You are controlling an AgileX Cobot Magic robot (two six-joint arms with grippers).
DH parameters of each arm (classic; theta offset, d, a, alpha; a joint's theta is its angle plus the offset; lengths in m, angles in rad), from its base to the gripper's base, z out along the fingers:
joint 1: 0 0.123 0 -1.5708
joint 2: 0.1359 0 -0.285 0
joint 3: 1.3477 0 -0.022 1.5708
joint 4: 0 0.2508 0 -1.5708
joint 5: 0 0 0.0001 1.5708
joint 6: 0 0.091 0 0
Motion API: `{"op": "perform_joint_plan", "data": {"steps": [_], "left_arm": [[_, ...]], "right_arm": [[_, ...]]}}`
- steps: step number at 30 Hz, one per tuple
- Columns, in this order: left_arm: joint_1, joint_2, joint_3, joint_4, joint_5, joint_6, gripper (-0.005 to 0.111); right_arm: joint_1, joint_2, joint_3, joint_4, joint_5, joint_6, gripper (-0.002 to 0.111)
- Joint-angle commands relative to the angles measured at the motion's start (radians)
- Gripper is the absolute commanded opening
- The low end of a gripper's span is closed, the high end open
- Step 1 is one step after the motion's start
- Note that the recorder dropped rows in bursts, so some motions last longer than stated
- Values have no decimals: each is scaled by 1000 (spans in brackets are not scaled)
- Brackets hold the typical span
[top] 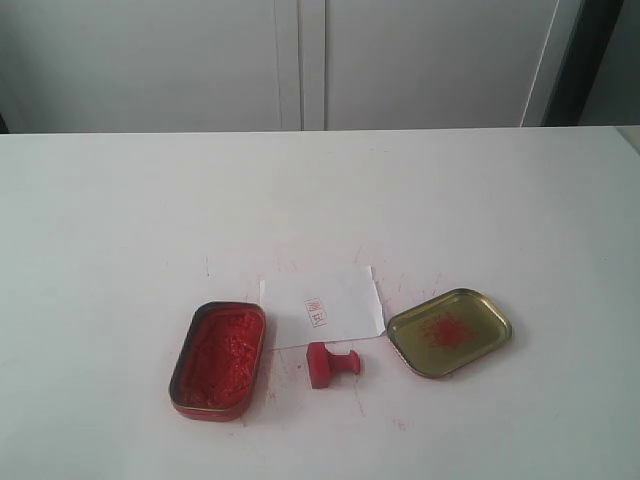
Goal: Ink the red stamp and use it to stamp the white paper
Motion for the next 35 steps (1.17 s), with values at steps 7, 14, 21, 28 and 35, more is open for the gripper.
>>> {"op": "perform_joint_plan", "data": {"steps": [7,14,21,28,35], "left_arm": [[-8,-4,7,-3,0,-3,0],[-8,-4,7,-3,0,-3,0],[-8,-4,7,-3,0,-3,0],[-8,-4,7,-3,0,-3,0],[-8,-4,7,-3,0,-3,0]], "right_arm": [[7,-4,7,5,0,-4,0],[7,-4,7,5,0,-4,0],[7,-4,7,5,0,-4,0],[7,-4,7,5,0,15,0],[7,-4,7,5,0,15,0]]}}
